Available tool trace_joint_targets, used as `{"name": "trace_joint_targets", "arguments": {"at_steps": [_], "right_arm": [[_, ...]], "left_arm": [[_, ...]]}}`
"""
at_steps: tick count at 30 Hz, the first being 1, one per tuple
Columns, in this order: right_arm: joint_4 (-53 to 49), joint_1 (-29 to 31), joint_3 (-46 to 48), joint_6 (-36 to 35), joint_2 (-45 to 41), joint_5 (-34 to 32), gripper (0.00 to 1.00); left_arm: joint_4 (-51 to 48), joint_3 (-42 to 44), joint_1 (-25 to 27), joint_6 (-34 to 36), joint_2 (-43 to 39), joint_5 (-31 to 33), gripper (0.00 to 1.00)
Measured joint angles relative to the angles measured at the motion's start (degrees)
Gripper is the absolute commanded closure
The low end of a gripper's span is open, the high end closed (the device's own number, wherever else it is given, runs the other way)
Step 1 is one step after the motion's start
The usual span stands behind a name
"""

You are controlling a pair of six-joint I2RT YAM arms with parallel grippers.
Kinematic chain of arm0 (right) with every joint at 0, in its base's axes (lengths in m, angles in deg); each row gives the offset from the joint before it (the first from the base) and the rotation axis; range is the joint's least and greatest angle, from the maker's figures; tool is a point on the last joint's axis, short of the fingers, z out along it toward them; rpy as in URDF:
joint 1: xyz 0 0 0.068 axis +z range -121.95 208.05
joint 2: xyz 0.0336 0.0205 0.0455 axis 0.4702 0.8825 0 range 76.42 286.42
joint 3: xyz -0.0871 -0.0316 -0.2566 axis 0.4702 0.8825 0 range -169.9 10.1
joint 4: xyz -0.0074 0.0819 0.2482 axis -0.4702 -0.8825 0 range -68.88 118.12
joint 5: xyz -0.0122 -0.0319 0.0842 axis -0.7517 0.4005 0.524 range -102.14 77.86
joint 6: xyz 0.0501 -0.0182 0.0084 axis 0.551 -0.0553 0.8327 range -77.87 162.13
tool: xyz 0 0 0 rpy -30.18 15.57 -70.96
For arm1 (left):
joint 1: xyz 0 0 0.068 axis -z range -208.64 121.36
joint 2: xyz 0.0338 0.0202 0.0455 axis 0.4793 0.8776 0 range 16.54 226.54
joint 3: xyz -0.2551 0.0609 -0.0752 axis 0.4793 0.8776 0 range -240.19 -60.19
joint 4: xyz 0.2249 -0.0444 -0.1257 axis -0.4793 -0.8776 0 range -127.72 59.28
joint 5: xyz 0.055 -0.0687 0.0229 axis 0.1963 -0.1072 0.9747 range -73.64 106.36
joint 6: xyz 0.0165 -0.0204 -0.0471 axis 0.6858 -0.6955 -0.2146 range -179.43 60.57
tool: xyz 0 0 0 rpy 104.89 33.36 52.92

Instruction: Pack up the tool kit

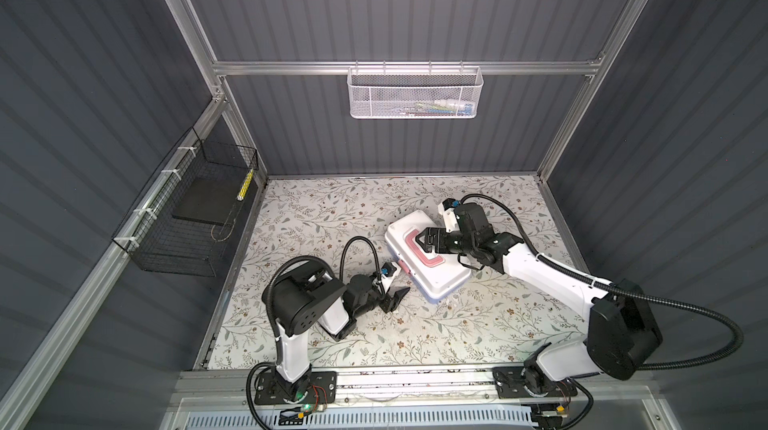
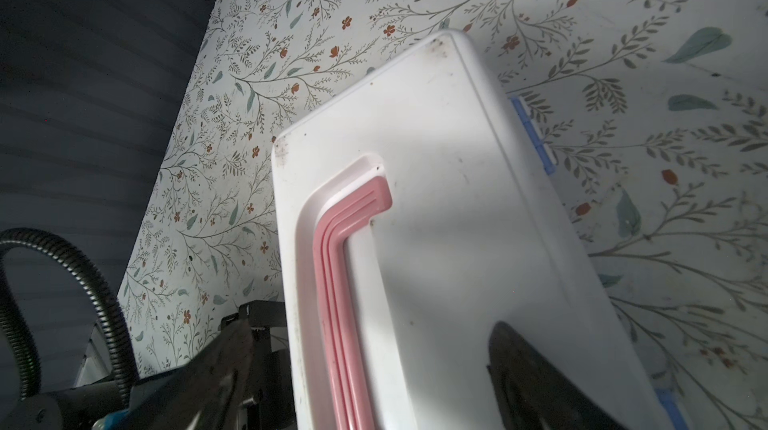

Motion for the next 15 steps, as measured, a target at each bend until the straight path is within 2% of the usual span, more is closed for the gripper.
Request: {"name": "trace_joint_targets", "arguments": {"at_steps": [3,15], "right_arm": [[-0.26,-0.2,-0.39,-0.11,0.37,0.24,0.1],[-0.35,-0.63,-0.39,-0.15,0.37,0.83,0.1]], "left_arm": [[2.03,-0.52,-0.52,-0.31,2.05,-1.68,0.36],[6.19,-3.91,-0.79,0.15,3.28,-1.75,0.37]]}}
